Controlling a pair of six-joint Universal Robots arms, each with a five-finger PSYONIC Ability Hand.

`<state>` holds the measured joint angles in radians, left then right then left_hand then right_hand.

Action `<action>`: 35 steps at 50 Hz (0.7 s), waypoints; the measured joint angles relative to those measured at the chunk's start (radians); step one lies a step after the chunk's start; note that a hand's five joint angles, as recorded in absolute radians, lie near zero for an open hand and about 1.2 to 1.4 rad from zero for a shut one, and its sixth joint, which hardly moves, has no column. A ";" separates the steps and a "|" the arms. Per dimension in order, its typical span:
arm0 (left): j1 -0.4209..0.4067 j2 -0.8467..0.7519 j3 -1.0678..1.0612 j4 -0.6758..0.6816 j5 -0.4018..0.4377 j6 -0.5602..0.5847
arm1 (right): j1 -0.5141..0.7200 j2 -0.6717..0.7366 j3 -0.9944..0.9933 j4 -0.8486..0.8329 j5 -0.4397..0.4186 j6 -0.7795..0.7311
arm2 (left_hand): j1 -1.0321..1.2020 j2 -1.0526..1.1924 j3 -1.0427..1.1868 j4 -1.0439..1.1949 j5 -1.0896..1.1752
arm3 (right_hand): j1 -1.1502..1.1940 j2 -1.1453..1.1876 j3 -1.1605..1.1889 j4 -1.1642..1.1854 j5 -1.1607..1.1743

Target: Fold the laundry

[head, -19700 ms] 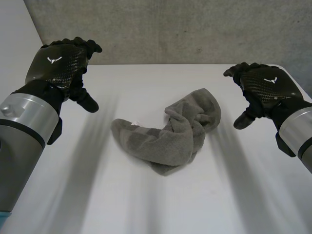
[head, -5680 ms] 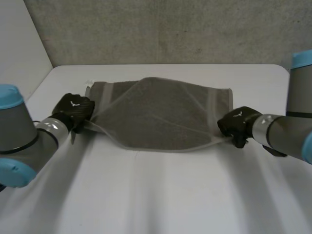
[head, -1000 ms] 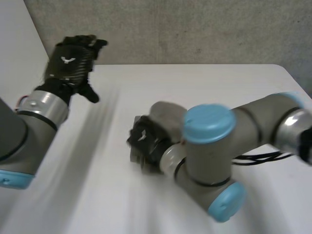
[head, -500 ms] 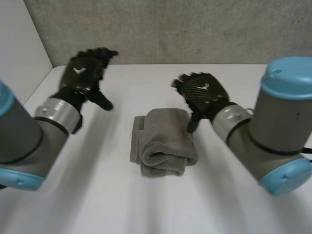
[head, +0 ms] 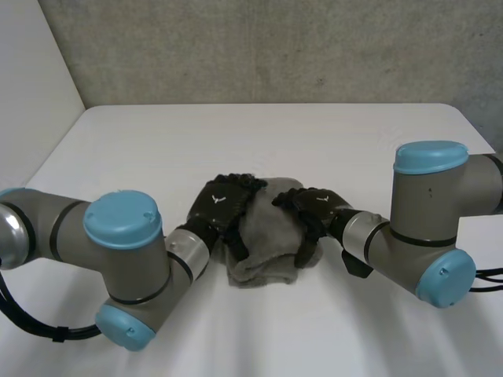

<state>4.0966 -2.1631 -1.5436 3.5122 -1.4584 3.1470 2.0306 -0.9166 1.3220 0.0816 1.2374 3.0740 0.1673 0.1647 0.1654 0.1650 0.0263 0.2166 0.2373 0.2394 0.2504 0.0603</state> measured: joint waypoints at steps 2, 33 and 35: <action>0.003 0.023 0.000 -0.002 0.000 0.000 | 0.001 -0.016 -0.007 0.003 0.002 -0.002 | 0.000 0.000 0.000 0.000 0.000 | 0.000 0.000 0.000 0.000 0.000; 0.217 0.572 0.053 -0.348 -0.090 0.000 | -0.142 -0.518 -0.038 0.117 0.286 -0.042 | 0.000 0.000 0.000 0.000 0.000 | 0.000 0.000 0.000 0.000 0.000; 0.221 0.570 0.054 -0.363 -0.090 0.000 | -0.142 -0.517 -0.038 0.118 0.286 -0.051 | 0.000 0.000 0.000 0.000 0.000 | 0.000 0.000 0.000 0.000 0.000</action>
<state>4.3177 -1.5931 -1.4893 3.1495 -1.5484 3.1469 1.8881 -1.4331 1.2837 0.1996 1.5238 3.0234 0.1673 0.1647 0.1654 0.1650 0.0263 0.2165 0.2373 0.2394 0.2504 0.0603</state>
